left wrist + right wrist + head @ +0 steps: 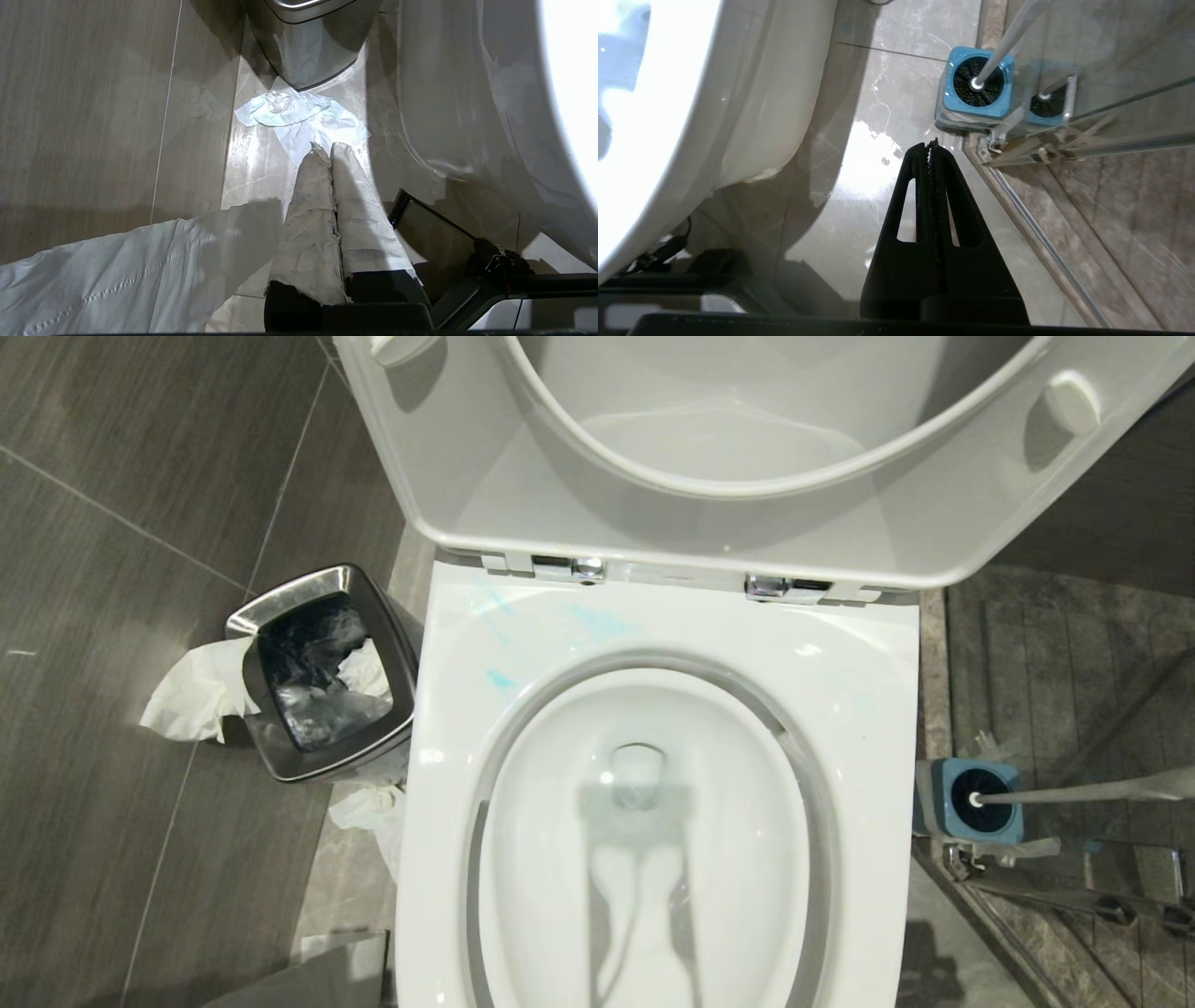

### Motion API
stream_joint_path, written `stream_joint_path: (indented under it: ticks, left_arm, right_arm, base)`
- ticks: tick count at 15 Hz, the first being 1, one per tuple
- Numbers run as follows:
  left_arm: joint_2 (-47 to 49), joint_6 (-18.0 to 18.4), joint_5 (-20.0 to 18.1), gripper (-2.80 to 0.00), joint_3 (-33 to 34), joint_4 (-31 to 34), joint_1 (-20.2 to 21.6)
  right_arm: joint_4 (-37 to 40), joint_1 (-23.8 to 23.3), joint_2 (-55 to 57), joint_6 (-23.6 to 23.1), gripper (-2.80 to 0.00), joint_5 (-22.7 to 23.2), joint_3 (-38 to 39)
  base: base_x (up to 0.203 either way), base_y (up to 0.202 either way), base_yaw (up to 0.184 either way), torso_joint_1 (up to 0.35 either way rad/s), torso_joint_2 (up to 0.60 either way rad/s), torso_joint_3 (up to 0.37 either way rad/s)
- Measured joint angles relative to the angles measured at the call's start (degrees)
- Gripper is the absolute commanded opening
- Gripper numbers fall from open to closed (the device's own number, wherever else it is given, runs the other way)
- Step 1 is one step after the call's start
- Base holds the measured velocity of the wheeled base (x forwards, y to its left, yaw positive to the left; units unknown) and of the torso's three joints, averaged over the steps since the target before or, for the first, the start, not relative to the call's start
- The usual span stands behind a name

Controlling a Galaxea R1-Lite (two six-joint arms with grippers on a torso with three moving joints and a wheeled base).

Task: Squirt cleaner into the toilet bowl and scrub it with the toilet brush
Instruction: Pour in the cleaning agent

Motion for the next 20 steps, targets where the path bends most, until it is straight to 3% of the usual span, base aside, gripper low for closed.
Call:
stream_joint_path:
  ticks: [5, 7, 9, 11, 12, 17, 20]
  left_arm:
    - [0.0, 0.0, 0.0, -2.80, 0.0, 0.0, 0.0]
    - [0.0, 0.0, 0.0, -2.80, 0.0, 0.0, 0.0]
    - [0.0, 0.0, 0.0, -2.80, 0.0, 0.0, 0.0]
    - [0.0, 0.0, 0.0, -2.80, 0.0, 0.0, 0.0]
    - [0.0, 0.0, 0.0, -2.80, 0.0, 0.0, 0.0]
    - [0.0, 0.0, 0.0, -2.80, 0.0, 0.0, 0.0]
    - [0.0, 0.0, 0.0, -2.80, 0.0, 0.0, 0.0]
  right_arm:
    - [19.1, 0.0, 15.6, 4.2, -2.80, -0.1, -20.8]
    - [21.4, 0.0, 28.4, 6.8, -2.80, 1.3, -27.9]
    - [19.1, -0.1, 41.5, 8.4, -2.80, 2.7, -33.0]
    - [9.2, -0.1, 53.1, 9.3, -2.80, 4.1, -33.5]
    - [0.7, -0.1, 58.4, 9.6, -2.80, 4.8, -31.5]
    - [-53.1, -0.3, 83.0, 9.9, -2.80, 6.9, -14.3]
    - [-77.9, -0.5, 95.2, 9.9, -2.80, 7.2, -10.2]
  base:
    - [0.000, 0.000, 0.000, 0.000, 0.00, 0.000]
    - [0.000, 0.000, 0.000, 0.000, 0.00, 0.000]
    - [0.000, 0.000, 0.000, 0.000, 0.00, 0.000]
    - [0.000, 0.000, 0.000, 0.000, 0.00, 0.000]
    - [0.000, 0.000, 0.000, 0.000, 0.00, 0.000]
    - [0.000, 0.000, 0.000, 0.000, 0.00, 0.000]
    - [0.000, 0.000, 0.000, 0.000, 0.00, 0.000]
